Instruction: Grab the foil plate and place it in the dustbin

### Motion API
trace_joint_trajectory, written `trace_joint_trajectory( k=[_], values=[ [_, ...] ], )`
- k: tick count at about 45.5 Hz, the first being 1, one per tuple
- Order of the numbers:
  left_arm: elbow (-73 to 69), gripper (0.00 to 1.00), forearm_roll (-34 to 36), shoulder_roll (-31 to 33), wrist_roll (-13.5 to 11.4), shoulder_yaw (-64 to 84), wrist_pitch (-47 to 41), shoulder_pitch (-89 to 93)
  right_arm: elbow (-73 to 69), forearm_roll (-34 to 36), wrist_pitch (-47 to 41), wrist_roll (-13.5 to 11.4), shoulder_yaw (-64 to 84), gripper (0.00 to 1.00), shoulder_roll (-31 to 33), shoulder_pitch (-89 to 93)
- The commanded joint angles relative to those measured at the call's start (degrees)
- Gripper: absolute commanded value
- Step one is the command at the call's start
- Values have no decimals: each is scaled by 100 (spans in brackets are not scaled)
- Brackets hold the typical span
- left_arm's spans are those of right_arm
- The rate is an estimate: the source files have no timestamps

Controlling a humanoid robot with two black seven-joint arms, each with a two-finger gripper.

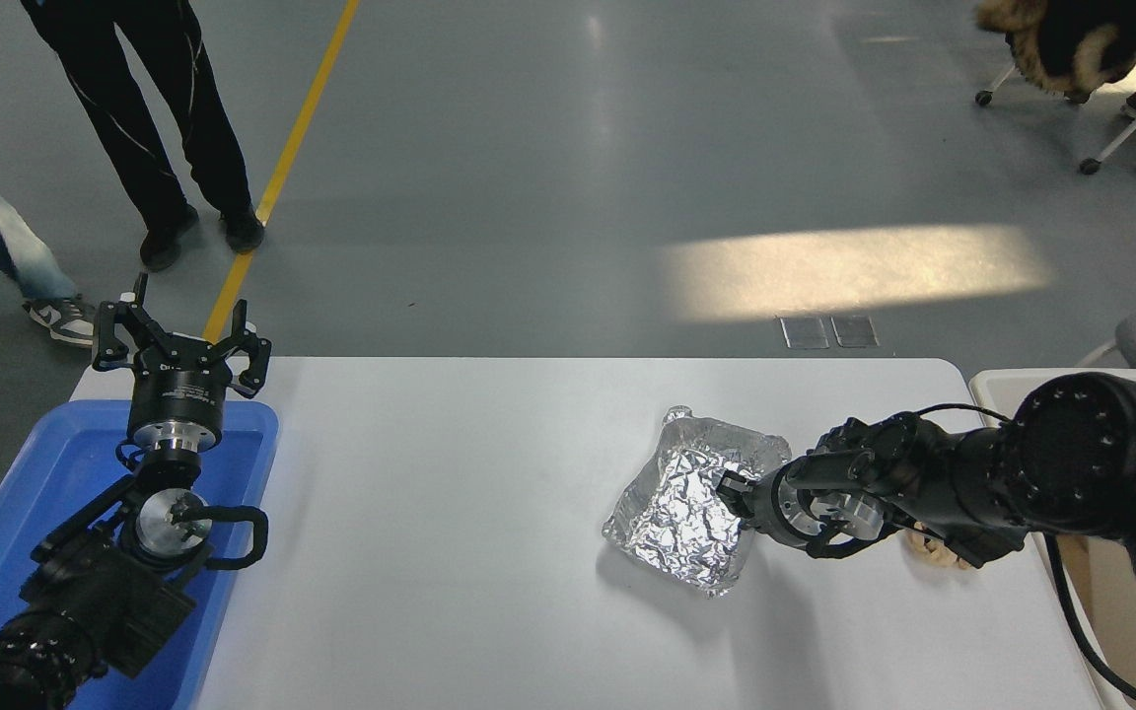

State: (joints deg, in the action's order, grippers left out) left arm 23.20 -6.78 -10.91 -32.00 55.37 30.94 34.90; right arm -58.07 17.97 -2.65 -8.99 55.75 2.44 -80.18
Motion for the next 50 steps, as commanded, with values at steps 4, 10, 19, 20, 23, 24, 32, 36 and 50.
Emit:
trace_joint_trajectory(
  k=[4, 10, 19, 20, 23, 24, 32, 36, 50],
  values=[
    [0, 99, -8, 1, 1, 0, 0, -1, -2479, -4, 1, -6, 102, 0, 810, -2280],
    [0, 99, -8, 1, -8, 0, 0, -10, -3209, -4, -253, -6, 330, 0, 1031, -3326],
    [0, 99, -8, 1, -8, 0, 0, -10, -3913, 13, -974, -6, 542, 0, 1197, -4830],
    [0, 99, -8, 1, -8, 0, 0, -10, -3931, 13, -1070, -6, 568, 0, 1232, -4970],
    [0, 99, -8, 1, -8, 0, 0, -10, -3975, 22, -1351, -6, 630, 0, 1347, -5348],
    [0, 99, -8, 1, -8, 0, 0, -10, -3984, 22, -1448, -6, 647, 0, 1373, -5463],
    [-8, 99, -8, 1, -8, 0, 0, -10, -4002, 22, -2266, -33, 911, 0, 1707, -6324],
    [-8, 99, -17, 1, -8, 0, -1, -10, -4054, 22, -2582, -33, 1095, 0, 1769, -6693],
    [0, 99, -17, 1, -8, 9, 0, -10, -4098, -4, -2900, -33, 1376, 0, 1848, -6950]
  ],
)
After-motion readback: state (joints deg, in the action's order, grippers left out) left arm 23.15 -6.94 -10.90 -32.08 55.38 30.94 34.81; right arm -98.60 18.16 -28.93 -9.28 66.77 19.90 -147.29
